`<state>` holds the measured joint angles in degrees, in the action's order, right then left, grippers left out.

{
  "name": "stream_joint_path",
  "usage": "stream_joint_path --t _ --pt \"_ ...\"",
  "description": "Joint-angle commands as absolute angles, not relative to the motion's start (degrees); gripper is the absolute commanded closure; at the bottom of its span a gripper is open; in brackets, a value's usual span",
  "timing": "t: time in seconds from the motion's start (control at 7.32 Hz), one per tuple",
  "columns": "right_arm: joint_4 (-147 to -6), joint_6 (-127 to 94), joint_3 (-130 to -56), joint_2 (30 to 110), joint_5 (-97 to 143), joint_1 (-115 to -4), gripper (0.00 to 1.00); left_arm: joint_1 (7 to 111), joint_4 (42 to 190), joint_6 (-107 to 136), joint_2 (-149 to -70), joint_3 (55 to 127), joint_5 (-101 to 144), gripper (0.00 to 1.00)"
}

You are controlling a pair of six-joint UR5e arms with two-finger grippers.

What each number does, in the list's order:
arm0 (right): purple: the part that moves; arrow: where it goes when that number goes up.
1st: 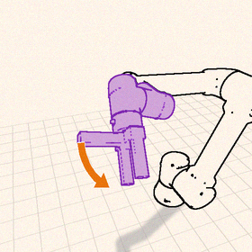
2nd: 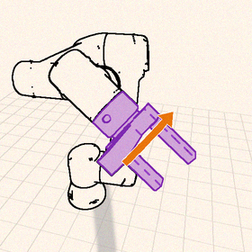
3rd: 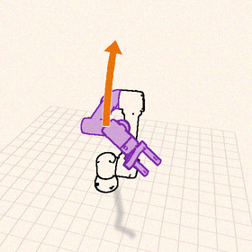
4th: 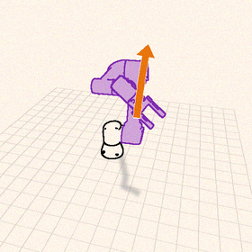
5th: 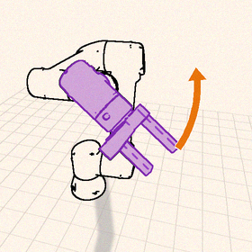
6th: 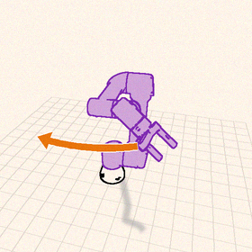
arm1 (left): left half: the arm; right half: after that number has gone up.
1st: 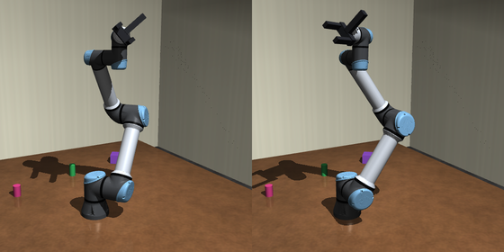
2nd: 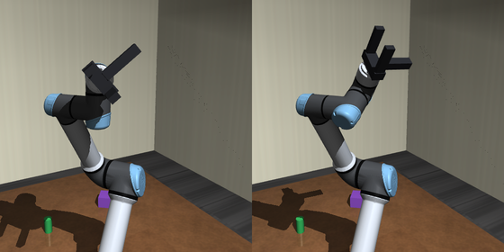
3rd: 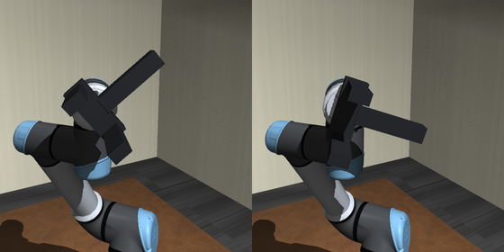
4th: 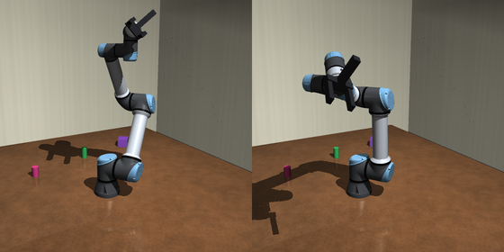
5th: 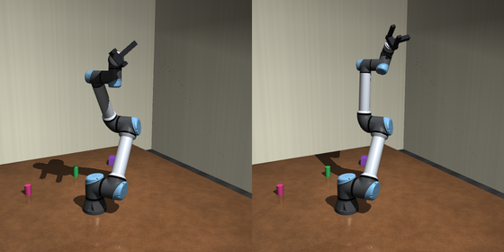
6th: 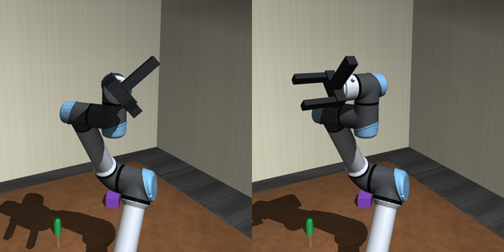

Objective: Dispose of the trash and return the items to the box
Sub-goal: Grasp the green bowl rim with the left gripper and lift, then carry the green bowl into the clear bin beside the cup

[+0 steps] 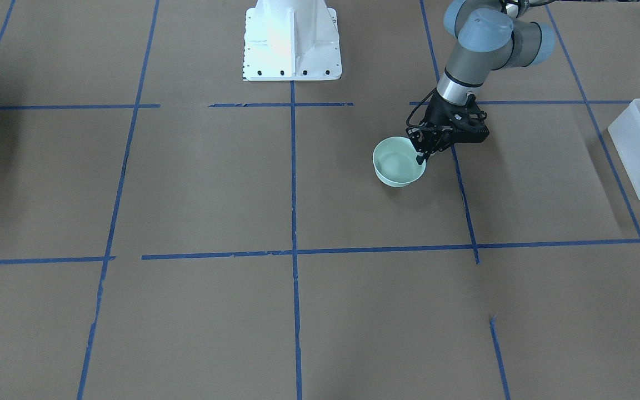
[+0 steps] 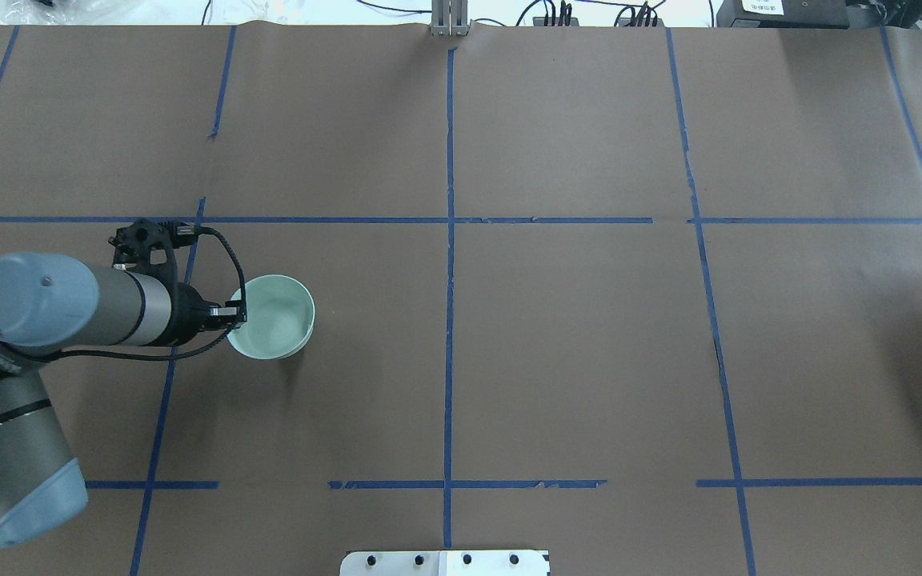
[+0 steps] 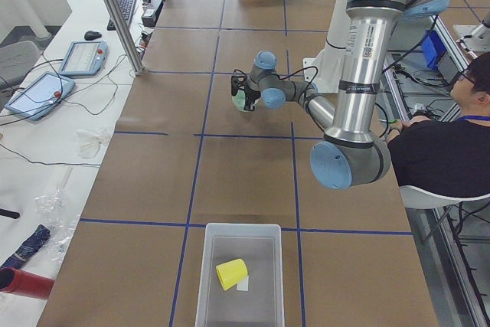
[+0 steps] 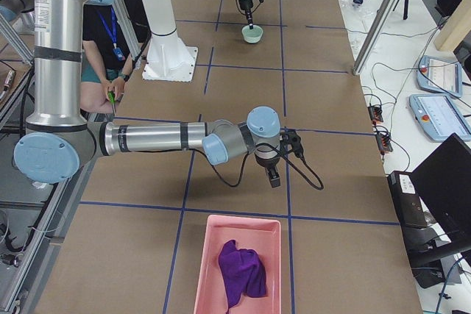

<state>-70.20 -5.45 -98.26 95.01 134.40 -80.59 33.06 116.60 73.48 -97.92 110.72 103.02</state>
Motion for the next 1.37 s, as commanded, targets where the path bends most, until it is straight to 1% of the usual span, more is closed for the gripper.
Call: stream_joint_path --t 0.0,0.14,0.41,0.55,0.68,0.82,0.96,1.23 --pt "-70.14 -5.45 -98.26 95.01 134.38 -80.51 0.0 47.63 116.63 57.41 -93.72 115.64 115.16 1.0" --pt "-70.14 -5.45 -98.26 95.01 134.47 -80.51 0.0 54.6 116.63 47.39 -90.91 116.88 121.66 1.0" --pt "-70.14 -5.45 -98.26 95.01 134.47 -80.51 0.0 68.84 115.85 24.99 -85.02 115.85 129.7 1.0" --pt "-70.14 -5.45 -98.26 95.01 134.47 -80.51 0.0 74.91 111.66 12.26 -82.82 115.14 130.16 1.0" --pt "-70.14 -5.45 -98.26 95.01 134.47 -80.51 0.0 80.8 109.19 -2.75 -80.97 111.05 130.17 1.0" --pt "-70.14 -5.45 -98.26 95.01 134.47 -80.51 0.0 84.77 109.25 -15.34 -80.95 105.0 130.25 1.0" --pt "-70.14 -5.45 -98.26 95.01 134.47 -80.51 0.0 89.43 109.68 -22.52 -81.03 99.98 130.25 1.0" --pt "-68.57 -5.45 -98.0 95.1 134.39 -80.51 0.0 96.9 109.78 -35.1 -80.69 94.16 130.25 1.0"
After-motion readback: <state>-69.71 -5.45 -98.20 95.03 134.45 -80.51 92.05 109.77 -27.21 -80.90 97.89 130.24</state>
